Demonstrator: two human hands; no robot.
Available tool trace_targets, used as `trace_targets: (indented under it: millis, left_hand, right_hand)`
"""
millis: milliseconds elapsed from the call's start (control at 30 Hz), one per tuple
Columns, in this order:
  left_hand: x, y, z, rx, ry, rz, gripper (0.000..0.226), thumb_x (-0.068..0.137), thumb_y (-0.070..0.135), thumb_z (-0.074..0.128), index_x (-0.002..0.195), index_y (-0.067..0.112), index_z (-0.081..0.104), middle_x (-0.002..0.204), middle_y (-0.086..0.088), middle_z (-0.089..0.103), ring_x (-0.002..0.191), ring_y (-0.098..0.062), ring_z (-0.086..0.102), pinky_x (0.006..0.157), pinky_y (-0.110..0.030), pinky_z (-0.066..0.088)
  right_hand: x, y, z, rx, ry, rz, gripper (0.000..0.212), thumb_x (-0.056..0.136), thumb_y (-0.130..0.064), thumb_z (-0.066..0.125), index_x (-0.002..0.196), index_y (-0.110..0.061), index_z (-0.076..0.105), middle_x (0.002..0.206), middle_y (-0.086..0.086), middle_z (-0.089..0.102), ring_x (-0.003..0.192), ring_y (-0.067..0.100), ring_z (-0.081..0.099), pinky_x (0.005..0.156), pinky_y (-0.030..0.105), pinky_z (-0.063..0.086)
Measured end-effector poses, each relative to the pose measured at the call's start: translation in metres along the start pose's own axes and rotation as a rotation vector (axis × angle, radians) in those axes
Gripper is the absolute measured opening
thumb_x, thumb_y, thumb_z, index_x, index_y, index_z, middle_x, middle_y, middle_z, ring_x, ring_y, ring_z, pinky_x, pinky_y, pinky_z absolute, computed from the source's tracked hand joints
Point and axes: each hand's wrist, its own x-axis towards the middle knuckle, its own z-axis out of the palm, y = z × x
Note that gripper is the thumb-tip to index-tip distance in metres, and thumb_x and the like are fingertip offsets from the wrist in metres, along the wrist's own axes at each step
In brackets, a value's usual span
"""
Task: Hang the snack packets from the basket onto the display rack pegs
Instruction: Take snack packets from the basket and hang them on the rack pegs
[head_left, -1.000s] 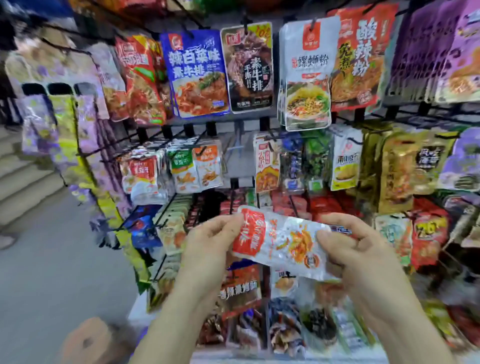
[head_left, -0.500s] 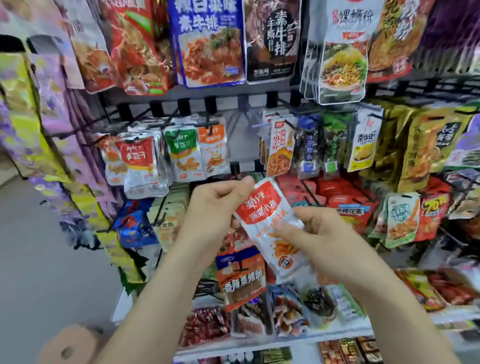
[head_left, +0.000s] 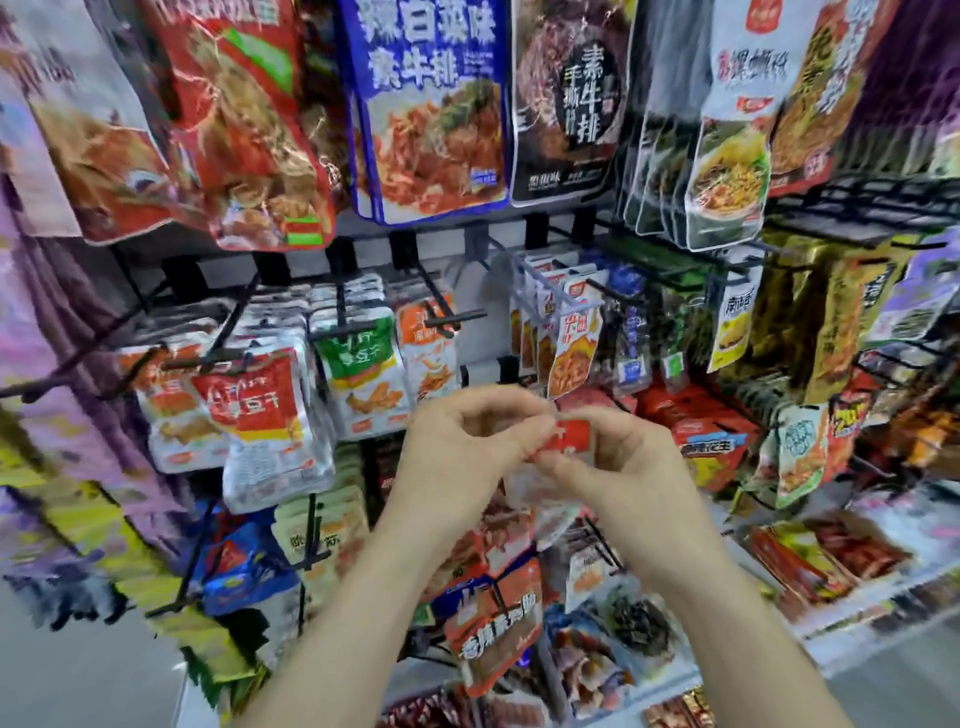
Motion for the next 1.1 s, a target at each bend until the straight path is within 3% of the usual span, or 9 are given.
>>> trace_targets:
  millis: [133, 267, 400, 467, 600, 733, 800, 933, 1100]
  left_hand:
    - [-0.001, -0.017, 0.001, 0.440, -0.009, 0.608, 0.009, 0.071, 0.011, 0.081, 0.076, 0.017, 0.078, 0.085, 0.005, 0.063, 0.084, -0.009, 0.054, 0.075, -0.015, 0.041]
    - [-0.002, -0.033, 0.002, 0.592, 0.011, 0.839, 0.002, 0.079, 0.013, 0.077, 0.081, 0.014, 0.077, 0.083, -0.003, 0.058, 0.077, -0.017, 0.047, 0.071, -0.019, 0.036]
    - [0.004, -0.046, 0.003, 0.579, 0.024, 0.756, 0.010, 0.077, 0.016, 0.075, 0.086, 0.017, 0.072, 0.087, 0.001, 0.055, 0.082, -0.014, 0.049, 0.075, -0.016, 0.038]
    - [0.007, -0.049, 0.003, 0.566, 0.030, 0.733, 0.014, 0.076, 0.014, 0.071, 0.089, 0.018, 0.070, 0.091, 0.004, 0.053, 0.083, -0.014, 0.050, 0.075, -0.019, 0.040]
    - [0.013, -0.044, 0.008, 0.543, 0.023, 0.727, 0.008, 0.080, 0.018, 0.069, 0.085, 0.014, 0.073, 0.092, 0.006, 0.057, 0.084, -0.013, 0.055, 0.076, -0.019, 0.043]
    - [0.021, -0.029, 0.015, 0.340, 0.002, 0.358, 0.009, 0.084, 0.020, 0.070, 0.080, 0.027, 0.064, 0.077, 0.012, 0.060, 0.073, -0.009, 0.057, 0.066, -0.023, 0.046]
    - [0.028, -0.022, 0.019, 0.216, -0.017, 0.175, 0.011, 0.087, 0.019, 0.069, 0.081, 0.027, 0.063, 0.076, 0.010, 0.062, 0.069, -0.011, 0.058, 0.065, -0.028, 0.049]
    - [0.045, -0.009, 0.030, 0.094, 0.072, 0.108, 0.013, 0.087, 0.022, 0.067, 0.084, 0.034, 0.069, 0.086, 0.017, 0.071, 0.083, 0.000, 0.066, 0.071, -0.014, 0.051]
    - [0.066, -0.010, 0.038, -0.040, 0.287, 0.004, 0.022, 0.083, 0.016, 0.074, 0.072, 0.034, 0.068, 0.071, 0.015, 0.070, 0.067, 0.001, 0.064, 0.063, -0.016, 0.052]
  right_hand:
    - [0.008, 0.011, -0.009, -0.239, 0.233, -0.370, 0.040, 0.065, 0.019, 0.067, 0.066, -0.020, 0.063, 0.093, -0.002, 0.070, 0.100, 0.005, 0.064, 0.084, 0.016, 0.048]
    - [0.006, 0.027, -0.012, -0.315, 0.304, -0.519, 0.010, 0.067, -0.002, 0.060, 0.064, -0.011, 0.057, 0.104, 0.001, 0.062, 0.115, 0.007, 0.057, 0.091, 0.023, 0.047]
    - [0.008, 0.035, -0.017, -0.283, 0.297, -0.472, 0.021, 0.066, 0.009, 0.061, 0.063, -0.011, 0.057, 0.107, 0.002, 0.060, 0.117, 0.011, 0.055, 0.084, 0.025, 0.047]
    - [0.009, 0.037, -0.021, -0.277, 0.277, -0.436, 0.029, 0.062, 0.015, 0.059, 0.063, -0.014, 0.057, 0.106, 0.001, 0.061, 0.116, 0.008, 0.056, 0.083, 0.018, 0.045]
    - [0.012, 0.036, -0.028, -0.105, 0.184, -0.300, 0.037, 0.070, 0.024, 0.063, 0.068, -0.013, 0.059, 0.095, -0.001, 0.067, 0.094, 0.008, 0.063, 0.074, 0.016, 0.048]
    - [0.027, 0.021, -0.032, 0.107, 0.124, -0.047, 0.010, 0.077, -0.013, 0.075, 0.081, -0.021, 0.071, 0.085, 0.007, 0.072, 0.077, 0.019, 0.068, 0.067, 0.029, 0.055]
    - [0.038, 0.017, -0.030, 0.148, 0.150, 0.038, 0.007, 0.079, -0.016, 0.074, 0.086, -0.019, 0.075, 0.084, 0.005, 0.075, 0.078, 0.018, 0.071, 0.068, 0.028, 0.055]
    - [0.058, 0.005, -0.022, 0.148, 0.168, 0.050, 0.007, 0.086, -0.015, 0.070, 0.088, -0.016, 0.077, 0.083, 0.003, 0.077, 0.076, 0.014, 0.072, 0.065, 0.021, 0.053]
    - [0.076, -0.003, -0.015, 0.164, 0.248, 0.041, 0.007, 0.087, -0.011, 0.070, 0.085, -0.013, 0.077, 0.074, 0.001, 0.075, 0.066, 0.007, 0.069, 0.059, 0.017, 0.051]
